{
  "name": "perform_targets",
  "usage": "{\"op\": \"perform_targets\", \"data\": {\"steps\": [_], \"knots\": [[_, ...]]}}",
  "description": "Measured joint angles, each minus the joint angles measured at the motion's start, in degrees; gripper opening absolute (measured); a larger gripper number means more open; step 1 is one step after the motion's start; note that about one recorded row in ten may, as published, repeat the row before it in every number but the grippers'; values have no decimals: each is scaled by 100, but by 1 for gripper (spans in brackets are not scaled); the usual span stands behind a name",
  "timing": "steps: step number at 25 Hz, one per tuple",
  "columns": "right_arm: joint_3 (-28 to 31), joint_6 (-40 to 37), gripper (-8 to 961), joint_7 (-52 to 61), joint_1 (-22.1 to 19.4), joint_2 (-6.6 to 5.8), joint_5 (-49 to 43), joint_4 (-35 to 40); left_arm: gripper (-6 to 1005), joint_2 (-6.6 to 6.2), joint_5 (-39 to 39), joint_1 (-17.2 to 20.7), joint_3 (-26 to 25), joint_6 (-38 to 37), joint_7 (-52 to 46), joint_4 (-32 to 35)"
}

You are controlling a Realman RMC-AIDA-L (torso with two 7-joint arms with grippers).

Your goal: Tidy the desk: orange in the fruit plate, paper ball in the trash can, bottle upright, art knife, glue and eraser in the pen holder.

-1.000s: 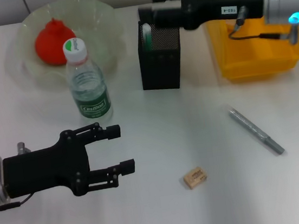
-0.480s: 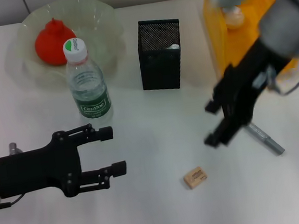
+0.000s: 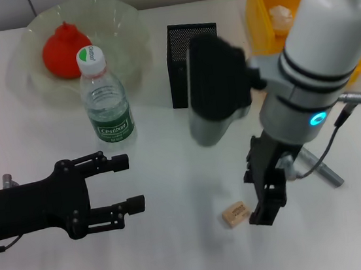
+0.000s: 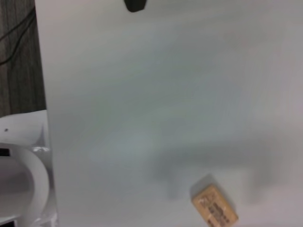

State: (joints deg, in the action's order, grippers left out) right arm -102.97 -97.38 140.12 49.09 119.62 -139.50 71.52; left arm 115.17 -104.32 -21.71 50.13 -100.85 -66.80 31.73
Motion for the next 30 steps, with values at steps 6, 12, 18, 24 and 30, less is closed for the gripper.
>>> {"op": "perform_targets", "data": {"steps": [6,12,18,24,30], "knots": [[-629,707,718,-25,1,11,77,-218,798,-3,-1,25,-4,-7,0,8],[-965,1137,638,-45,112,21,230,-533,798,7,0,28,-4,11,1,-5],[-1144,1304,543,-74,224,24,362,-739,799,5,0,36,-4,13,1,-28],[-1234,1320,431,-118,323,26,458,-897,798,6,0,44,-4,26,1,-29],[-1239,1302,348,-124,326,26,459,-902,799,2,0,45,-4,45,7,-23]]}}
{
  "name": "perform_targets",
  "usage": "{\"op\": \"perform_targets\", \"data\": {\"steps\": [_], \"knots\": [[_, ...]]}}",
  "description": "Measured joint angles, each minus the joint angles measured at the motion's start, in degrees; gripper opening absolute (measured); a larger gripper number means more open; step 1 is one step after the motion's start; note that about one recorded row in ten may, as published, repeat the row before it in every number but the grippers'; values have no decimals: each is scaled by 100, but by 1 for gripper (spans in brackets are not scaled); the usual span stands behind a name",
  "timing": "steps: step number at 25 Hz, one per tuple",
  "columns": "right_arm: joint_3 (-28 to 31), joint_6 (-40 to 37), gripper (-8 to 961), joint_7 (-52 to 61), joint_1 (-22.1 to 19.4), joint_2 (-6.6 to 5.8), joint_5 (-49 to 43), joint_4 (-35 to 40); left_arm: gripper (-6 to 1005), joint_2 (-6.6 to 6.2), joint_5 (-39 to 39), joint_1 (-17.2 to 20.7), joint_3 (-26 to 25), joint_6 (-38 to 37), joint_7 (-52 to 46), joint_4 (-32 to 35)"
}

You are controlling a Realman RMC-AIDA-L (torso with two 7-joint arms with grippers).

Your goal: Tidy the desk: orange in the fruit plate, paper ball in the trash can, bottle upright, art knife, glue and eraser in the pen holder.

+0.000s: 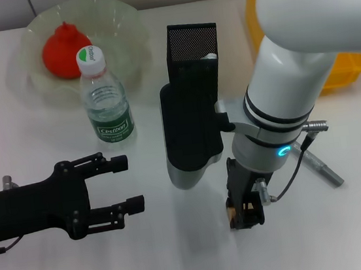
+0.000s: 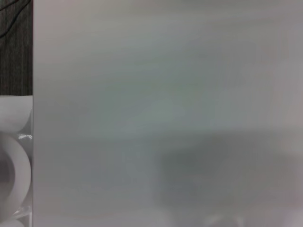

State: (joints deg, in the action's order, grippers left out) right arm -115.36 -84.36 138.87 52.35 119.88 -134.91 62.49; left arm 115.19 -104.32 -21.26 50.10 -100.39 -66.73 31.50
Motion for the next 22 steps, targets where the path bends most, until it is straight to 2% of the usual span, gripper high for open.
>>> {"op": "perform_targets", "data": {"steps": [7,11,15,17,19,22], "knots": [[-26,-94,236,-11,-23,0,0,84,798,2,0,0,-9,75,10,-8],[287,-333,167,-10,-125,-19,-30,440,798,0,0,0,-8,76,14,-6],[1270,-795,131,-16,-370,-48,-365,1275,799,-5,0,-1,-9,76,6,14],[1990,-843,128,9,-485,-44,-724,1771,799,-5,0,-1,-9,75,13,12],[2558,-685,135,35,-517,-39,-862,2000,798,-4,0,-1,-9,75,22,12],[3246,94,157,43,-471,-37,-877,1787,798,2,0,-2,-9,75,31,15]]}}
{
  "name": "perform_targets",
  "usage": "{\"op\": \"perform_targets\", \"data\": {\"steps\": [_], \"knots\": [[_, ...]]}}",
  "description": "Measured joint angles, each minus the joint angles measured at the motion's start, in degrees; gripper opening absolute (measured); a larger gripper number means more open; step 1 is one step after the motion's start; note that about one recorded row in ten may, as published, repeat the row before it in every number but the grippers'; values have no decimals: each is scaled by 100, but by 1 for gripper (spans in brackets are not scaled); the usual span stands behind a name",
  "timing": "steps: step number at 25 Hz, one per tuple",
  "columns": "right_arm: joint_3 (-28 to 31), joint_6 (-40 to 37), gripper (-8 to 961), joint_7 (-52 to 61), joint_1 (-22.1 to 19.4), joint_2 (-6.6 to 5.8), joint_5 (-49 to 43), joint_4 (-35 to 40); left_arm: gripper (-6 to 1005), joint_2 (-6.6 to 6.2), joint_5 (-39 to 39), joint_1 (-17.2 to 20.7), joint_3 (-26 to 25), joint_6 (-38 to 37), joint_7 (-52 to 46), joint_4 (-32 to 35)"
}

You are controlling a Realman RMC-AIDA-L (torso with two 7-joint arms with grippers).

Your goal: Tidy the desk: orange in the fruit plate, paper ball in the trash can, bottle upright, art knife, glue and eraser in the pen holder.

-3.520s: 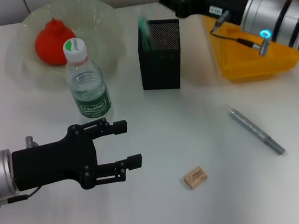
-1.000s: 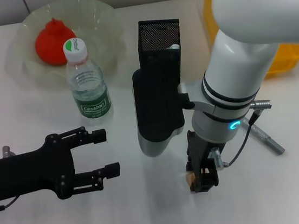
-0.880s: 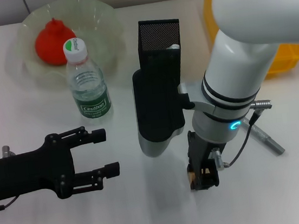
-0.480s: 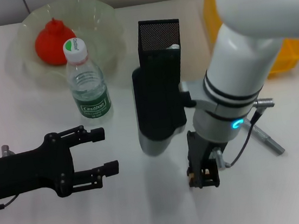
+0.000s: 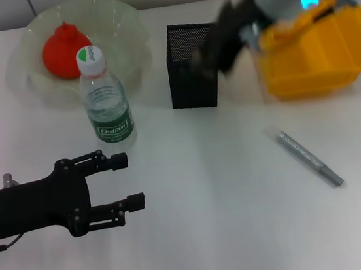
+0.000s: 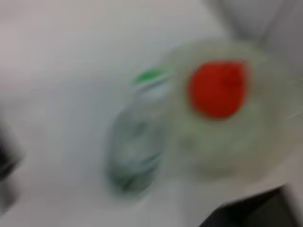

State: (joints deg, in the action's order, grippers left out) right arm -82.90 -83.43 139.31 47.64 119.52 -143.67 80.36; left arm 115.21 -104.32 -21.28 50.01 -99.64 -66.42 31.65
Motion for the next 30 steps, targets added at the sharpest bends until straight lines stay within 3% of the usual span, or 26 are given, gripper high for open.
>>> {"op": "perform_targets", "data": {"steps": [5,13,19,22,23,26,30], "knots": [[139,1189,194,-215,193,-3,359,-1001,799,22,0,-37,0,-2,14,-7],[136,1578,297,-255,232,3,478,-1332,799,8,0,-31,0,-2,16,-3],[303,747,427,-46,-272,-16,456,-378,798,-8,0,-26,0,2,16,19],[577,-96,505,62,-532,-23,442,219,798,-16,0,-25,0,4,12,19],[725,-763,541,135,-583,-25,405,423,798,-19,0,-33,0,5,-5,19],[752,-1384,647,285,-575,-24,175,473,798,-19,0,-42,0,6,-21,21],[311,-1576,617,617,-571,-13,-583,153,799,-19,0,-79,0,17,-31,26]]}}
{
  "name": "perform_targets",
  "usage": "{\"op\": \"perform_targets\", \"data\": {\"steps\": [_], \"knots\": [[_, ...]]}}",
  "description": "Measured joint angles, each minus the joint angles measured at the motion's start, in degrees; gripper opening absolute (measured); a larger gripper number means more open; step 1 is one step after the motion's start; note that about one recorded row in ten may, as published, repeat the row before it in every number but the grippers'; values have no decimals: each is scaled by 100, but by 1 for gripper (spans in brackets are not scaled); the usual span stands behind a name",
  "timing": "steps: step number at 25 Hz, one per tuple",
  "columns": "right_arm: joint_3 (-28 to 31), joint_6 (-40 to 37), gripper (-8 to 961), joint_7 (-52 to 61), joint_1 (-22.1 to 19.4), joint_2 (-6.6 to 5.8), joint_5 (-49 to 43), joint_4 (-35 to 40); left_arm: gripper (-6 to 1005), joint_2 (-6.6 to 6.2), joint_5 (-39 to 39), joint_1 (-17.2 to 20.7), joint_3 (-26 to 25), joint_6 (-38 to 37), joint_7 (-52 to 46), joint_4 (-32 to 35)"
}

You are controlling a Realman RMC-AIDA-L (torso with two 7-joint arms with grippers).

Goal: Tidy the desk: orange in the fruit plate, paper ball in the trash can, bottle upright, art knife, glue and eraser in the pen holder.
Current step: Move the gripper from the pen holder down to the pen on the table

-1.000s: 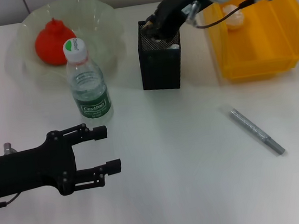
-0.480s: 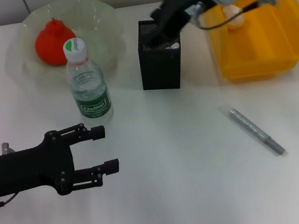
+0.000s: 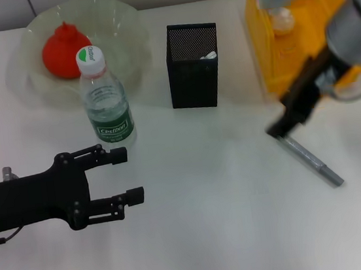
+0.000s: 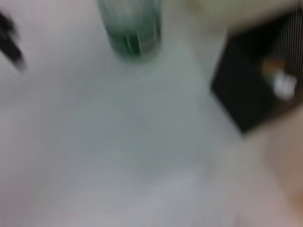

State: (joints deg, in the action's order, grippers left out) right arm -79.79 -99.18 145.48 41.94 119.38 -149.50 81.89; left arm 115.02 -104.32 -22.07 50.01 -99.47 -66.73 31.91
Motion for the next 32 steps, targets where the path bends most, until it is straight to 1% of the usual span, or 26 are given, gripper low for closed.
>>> {"op": "perform_targets", "data": {"steps": [2,3,4,5,7,8,9,12,15,20,25,32], "knots": [[-574,336,602,249,-8,15,-402,-548,799,10,0,-48,0,39,7,0],[-574,336,594,249,-8,15,-402,-548,799,11,0,-65,0,43,6,0],[-694,543,587,326,-6,19,-421,-780,799,11,0,-65,0,43,6,0],[-694,543,579,326,-6,19,-421,-780,799,11,0,-65,0,43,6,0],[-745,838,564,420,20,22,-428,-1131,799,12,0,-104,0,47,-1,0],[-745,838,560,420,20,22,-428,-1131,799,12,0,-112,0,47,-4,0],[-767,978,555,427,28,21,-430,-1285,799,12,0,-112,0,47,-4,0],[-782,1044,542,428,32,19,-431,-1369,798,12,0,-115,0,47,-5,0],[-808,1235,528,429,86,15,-435,-1646,798,12,0,-134,0,46,-7,0],[-890,1376,506,428,124,9,-437,-1878,799,12,0,-137,0,45,-7,0],[-1024,1579,376,427,182,6,-449,-2192,798,20,0,-139,0,43,-7,0],[-1062,1645,243,390,187,11,-449,-2255,799,21,0,-135,0,47,-7,-25]]}}
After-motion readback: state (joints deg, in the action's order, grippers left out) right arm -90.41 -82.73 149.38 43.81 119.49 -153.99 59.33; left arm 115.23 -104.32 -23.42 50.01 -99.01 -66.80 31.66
